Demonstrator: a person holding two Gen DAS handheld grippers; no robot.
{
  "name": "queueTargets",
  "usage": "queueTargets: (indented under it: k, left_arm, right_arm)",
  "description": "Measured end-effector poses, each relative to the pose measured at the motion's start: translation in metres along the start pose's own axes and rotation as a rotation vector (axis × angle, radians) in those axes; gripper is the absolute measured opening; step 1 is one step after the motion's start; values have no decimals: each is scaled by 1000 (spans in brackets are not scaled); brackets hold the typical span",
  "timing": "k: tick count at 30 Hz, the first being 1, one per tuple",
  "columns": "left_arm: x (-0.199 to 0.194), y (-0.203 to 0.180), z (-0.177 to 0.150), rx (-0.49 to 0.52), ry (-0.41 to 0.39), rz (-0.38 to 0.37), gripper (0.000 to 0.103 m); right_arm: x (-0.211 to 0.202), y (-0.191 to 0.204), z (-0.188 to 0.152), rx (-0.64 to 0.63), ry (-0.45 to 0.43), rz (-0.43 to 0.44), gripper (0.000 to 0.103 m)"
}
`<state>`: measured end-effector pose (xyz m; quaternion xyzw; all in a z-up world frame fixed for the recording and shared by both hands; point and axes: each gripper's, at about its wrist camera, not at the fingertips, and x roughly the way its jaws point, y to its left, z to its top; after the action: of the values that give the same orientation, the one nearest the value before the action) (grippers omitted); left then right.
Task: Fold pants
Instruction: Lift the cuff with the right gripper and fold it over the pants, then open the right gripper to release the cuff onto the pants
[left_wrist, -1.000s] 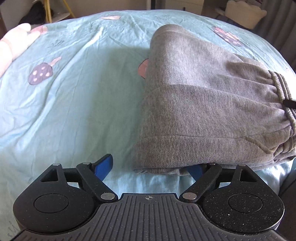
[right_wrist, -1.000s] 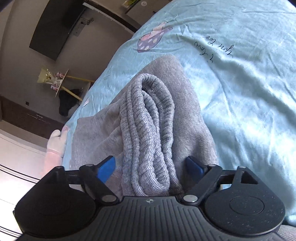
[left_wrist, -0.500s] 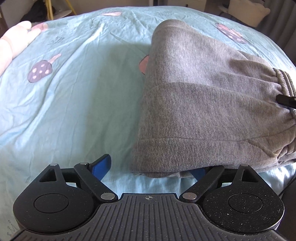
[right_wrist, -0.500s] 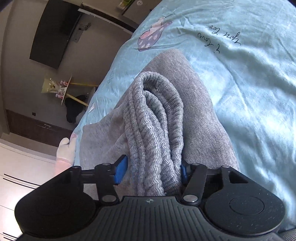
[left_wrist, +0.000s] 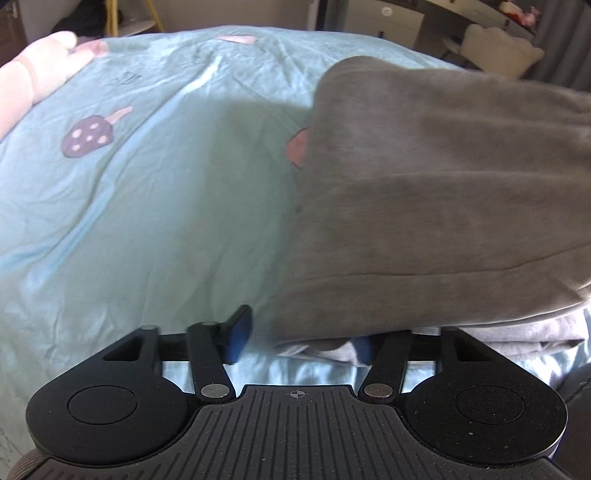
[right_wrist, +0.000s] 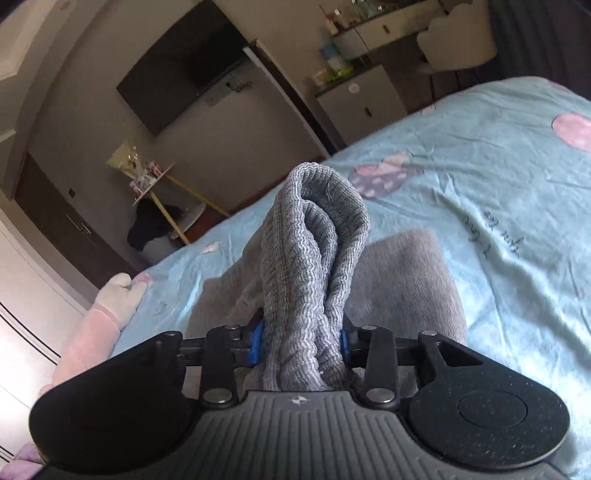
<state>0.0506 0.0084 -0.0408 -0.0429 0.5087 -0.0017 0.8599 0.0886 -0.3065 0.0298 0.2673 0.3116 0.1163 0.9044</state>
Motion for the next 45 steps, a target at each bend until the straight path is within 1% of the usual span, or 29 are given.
queueTargets:
  k: [2,4,6,8,11,13,15,17,18,19,20,21,22,23,25,27,28,29,30,32,34,35,36,37,39,40,42,43,45]
  left_arm:
    - [0,-1,1,2,1,7,71]
    - [0,-2,1,10,-1,19,74]
    - [0,0,2,11,-2,29,77]
    - [-1,0,1,10,0,34,77]
    - [-5,-1,0,20,-1,36,77]
    - [-8,-2,-2,29,-5,26,75]
    - [-15,-1,-3,34,-15,11,75]
    - [-26,3,-4,29,-19,-34,75]
    - [-33,6,-4,20,-20,-59,75]
    - [-40,9,-4,11,-22,-83,75]
    - [-48,11,-2,0,-39,-107,75]
    - [-54,14,1,-15,-69,-125,77]
    - [-59,17,6,-31,-101,-130,81]
    - [-62,18,13,-44,-127,-126,84]
    - [-56,17,29,-37,-166,-114,89]
    - [-37,11,42,-23,-168,-61,89]
    - [-27,8,45,-25,-160,-35,88]
    - [-16,5,48,-28,-143,-31,88]
    - [-7,4,48,-32,-126,-42,87]
    - [9,2,43,-34,-59,-51,85]
    - [15,3,30,-25,-7,-73,85]
    - [15,4,24,-18,10,-78,85]
    - [15,6,19,-11,21,-84,85]
    - [14,8,17,-9,39,-96,85]
    - [12,11,13,-3,72,-102,85]
    - [11,11,11,10,84,-97,85]
    - [10,9,5,51,107,-89,85]
    - [9,7,3,67,110,-85,85]
    - [6,8,2,65,96,-88,85]
  right_arm:
    - [-5,2,5,-28,-24,-18,36]
    - [-7,1,7,-48,-33,-40,36]
    - [-6,-5,6,-39,-26,-60,36]
    - [-4,-9,3,-38,-14,-88,36]
    - [1,-15,-4,-72,0,-132,36]
    - [6,-20,-11,-98,25,-160,37]
    - [13,-29,-16,-88,65,-183,40]
    - [17,-34,-18,-103,109,-277,52]
    - [16,-37,-18,-106,110,-325,55]
    - [11,-38,-17,-112,95,-331,60]
    - [4,-39,-15,-115,60,-325,63]
    - [-2,-37,-12,-126,24,-327,63]
    - [-4,-34,-10,-140,5,-332,63]
    - [-6,-29,-7,-154,-14,-333,63]
    - [-4,-17,-3,-187,-49,-294,63]
    - [4,0,-6,-233,-53,-245,60]
    - [11,10,-10,-261,-29,-205,56]
    - [17,17,-15,-284,-2,-170,49]
    - [24,26,-23,-314,33,-135,47]
    - [38,44,-45,-380,111,-89,41]
    - [46,54,-66,-428,188,-49,41]
    - [51,56,-76,-440,240,-44,41]
    - [57,56,-87,-442,313,-58,41]
    - [60,53,-94,-436,343,-74,41]
    - [53,51,-104,-440,329,-74,41]
    - [49,52,-104,-452,338,-76,41]
    - [46,51,-100,-426,359,-78,41]
    - [44,50,-98,-417,366,-74,41]
    - [42,49,-95,-407,370,-70,41]
